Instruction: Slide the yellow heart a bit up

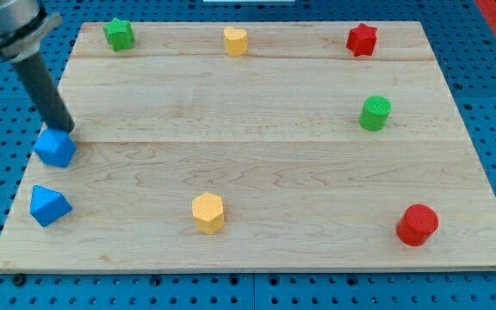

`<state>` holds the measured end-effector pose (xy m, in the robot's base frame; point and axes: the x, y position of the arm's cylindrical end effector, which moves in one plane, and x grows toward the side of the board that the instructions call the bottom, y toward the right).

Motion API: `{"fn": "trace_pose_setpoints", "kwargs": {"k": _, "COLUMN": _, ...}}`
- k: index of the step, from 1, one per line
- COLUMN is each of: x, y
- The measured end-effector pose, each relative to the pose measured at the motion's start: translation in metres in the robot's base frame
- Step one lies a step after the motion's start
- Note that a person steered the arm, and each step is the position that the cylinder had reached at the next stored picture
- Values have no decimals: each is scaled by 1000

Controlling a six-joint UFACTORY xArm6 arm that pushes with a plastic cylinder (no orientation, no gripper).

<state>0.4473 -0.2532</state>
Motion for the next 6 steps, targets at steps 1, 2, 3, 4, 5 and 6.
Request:
{"fn": "trace_pose_setpoints", "kwargs": {"k": 1, "x": -8, "y": 14}}
{"fn": "trace_pose_setpoints", "kwargs": {"k": 2, "x": -94, "y": 66}}
{"fn": "trace_pose_setpoints", "kwargs": {"k": 3, "x": -163, "y": 138}}
{"fn": "trace_pose_setpoints", "kwargs": {"k": 4, "x": -218, "y": 227}}
{"fn": "trace_pose_setpoints", "kwargs": {"k": 5, "x": -253, "y": 234}}
{"fn": "trace_pose_setpoints", "kwargs": {"k": 6, "x": -254, "y": 232}}
